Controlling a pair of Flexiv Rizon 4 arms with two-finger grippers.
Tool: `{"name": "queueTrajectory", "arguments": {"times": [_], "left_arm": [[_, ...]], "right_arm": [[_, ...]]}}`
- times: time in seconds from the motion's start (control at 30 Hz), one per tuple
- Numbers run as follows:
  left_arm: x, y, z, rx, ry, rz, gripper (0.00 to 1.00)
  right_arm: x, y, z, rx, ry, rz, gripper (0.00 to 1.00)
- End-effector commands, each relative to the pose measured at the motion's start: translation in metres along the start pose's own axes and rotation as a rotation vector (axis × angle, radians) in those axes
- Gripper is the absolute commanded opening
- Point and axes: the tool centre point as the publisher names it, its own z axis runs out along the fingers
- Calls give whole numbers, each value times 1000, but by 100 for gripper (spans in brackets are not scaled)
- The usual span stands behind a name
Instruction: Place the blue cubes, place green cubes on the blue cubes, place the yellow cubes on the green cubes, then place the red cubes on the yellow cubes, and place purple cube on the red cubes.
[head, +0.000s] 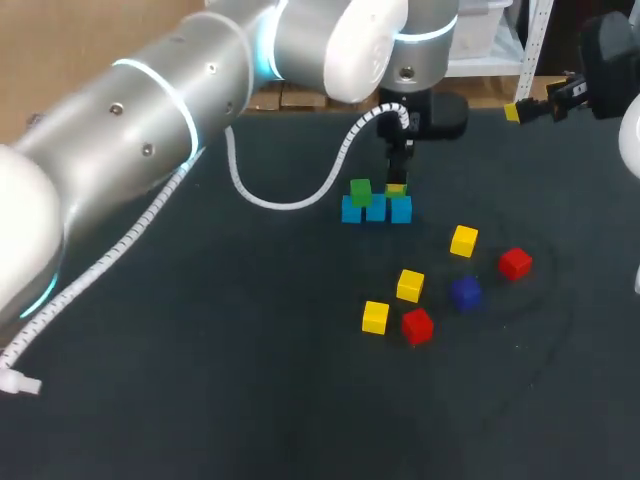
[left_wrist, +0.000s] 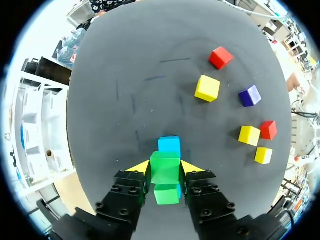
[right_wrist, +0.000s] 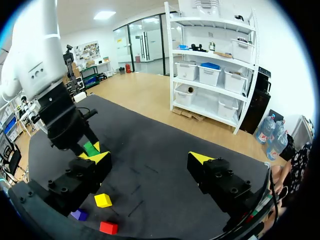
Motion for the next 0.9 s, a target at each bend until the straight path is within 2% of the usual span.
{"name": "queueTrajectory", "arguments": {"times": [0.03,0.4,0.9], "left_arm": [[-1,10,2,91,14,-17,0],[5,20,2,65,6,-70,0],[8,15,12,37,-3,-106,0]], "right_arm": [[0,-1,0,-5,-3,-1,100],[0,-1,0,-5,-3,-1,100],[0,-1,0,-5,-3,-1,100]]}}
